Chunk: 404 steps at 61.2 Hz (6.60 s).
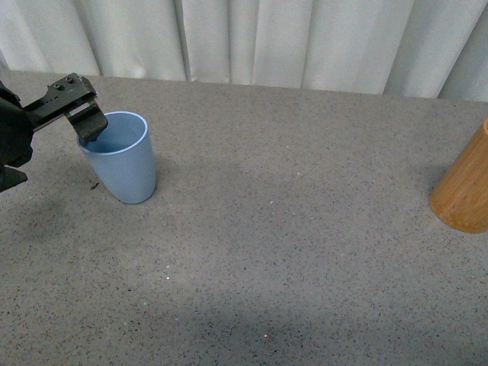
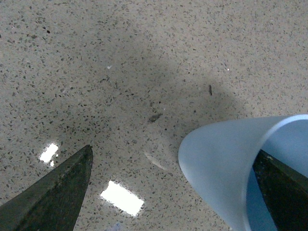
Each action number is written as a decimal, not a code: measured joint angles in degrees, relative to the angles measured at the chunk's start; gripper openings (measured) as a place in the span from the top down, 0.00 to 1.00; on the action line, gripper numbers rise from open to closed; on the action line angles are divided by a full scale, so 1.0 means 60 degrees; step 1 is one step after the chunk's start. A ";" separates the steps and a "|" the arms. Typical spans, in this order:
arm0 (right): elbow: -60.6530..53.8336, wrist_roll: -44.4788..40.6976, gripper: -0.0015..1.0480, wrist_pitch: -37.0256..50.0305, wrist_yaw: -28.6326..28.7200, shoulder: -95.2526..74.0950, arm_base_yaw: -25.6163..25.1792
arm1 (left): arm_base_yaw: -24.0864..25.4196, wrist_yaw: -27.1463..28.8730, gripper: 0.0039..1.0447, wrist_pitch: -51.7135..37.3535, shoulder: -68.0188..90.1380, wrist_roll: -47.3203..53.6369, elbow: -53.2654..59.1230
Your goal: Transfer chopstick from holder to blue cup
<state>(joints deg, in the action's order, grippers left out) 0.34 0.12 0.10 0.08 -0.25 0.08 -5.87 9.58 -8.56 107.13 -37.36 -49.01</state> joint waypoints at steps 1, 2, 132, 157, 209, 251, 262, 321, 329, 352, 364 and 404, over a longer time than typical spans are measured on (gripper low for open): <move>0.0000 0.0000 0.09 0.0000 0.0000 0.0000 0.0000 | 0.0011 0.0007 0.06 0.0000 0.0004 0.0000 0.0000; 0.0000 0.0000 0.09 0.0000 0.0000 0.0000 0.0000 | 0.0025 0.0025 0.06 0.0000 0.0015 0.0000 0.0000; 0.0000 0.0000 0.09 0.0000 0.0000 0.0000 0.0000 | -0.5410 0.0605 0.97 0.0171 0.0310 0.1621 -0.1195; 0.0000 0.0000 0.09 0.0000 0.0000 0.0000 0.0000 | -0.5610 0.0834 0.97 0.0306 0.0787 0.1366 -0.1574; 0.0000 0.0000 0.09 0.0000 0.0000 0.0000 0.0000 | -0.5668 0.0732 0.58 0.0379 0.0874 0.1297 -0.1752; 0.0000 0.0000 0.09 0.0000 0.0000 0.0000 0.0000 | -0.5089 0.2466 0.13 -0.1439 0.0168 0.1202 -0.0991; 0.0000 0.0004 0.09 0.0000 -0.0029 0.0000 0.0000 | -0.3340 0.2175 0.40 -0.9125 -0.0656 0.4674 0.3067; 0.0000 0.0004 0.09 -0.0004 -0.0022 0.0000 0.0000 | 0.0969 -0.1603 0.94 0.1406 -1.7810 0.6149 0.7974; 0.0000 0.0004 0.09 -0.0004 -0.0022 0.0000 0.0004 | 0.0969 -0.1599 0.72 0.1406 -1.7810 0.6153 0.7974; 0.3075 0.0586 0.09 0.5829 -0.0146 -1.0612 -0.1370 | 0.0969 -0.1599 0.06 0.1406 -1.7817 0.6153 0.7974; 0.5377 0.0466 0.09 0.4907 0.0280 -1.3777 -0.1319 | 0.0969 -0.1599 0.06 0.1406 -1.7817 0.6167 0.7974; 0.8969 0.2251 0.09 0.2000 -0.0120 -1.6506 -0.1322 | 0.0969 -0.1596 0.06 0.1406 -1.7817 0.6167 0.7974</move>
<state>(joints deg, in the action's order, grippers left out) 54.15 13.63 12.10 -0.64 -99.29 -7.86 -0.05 0.01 -0.12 0.23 -0.36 -1.17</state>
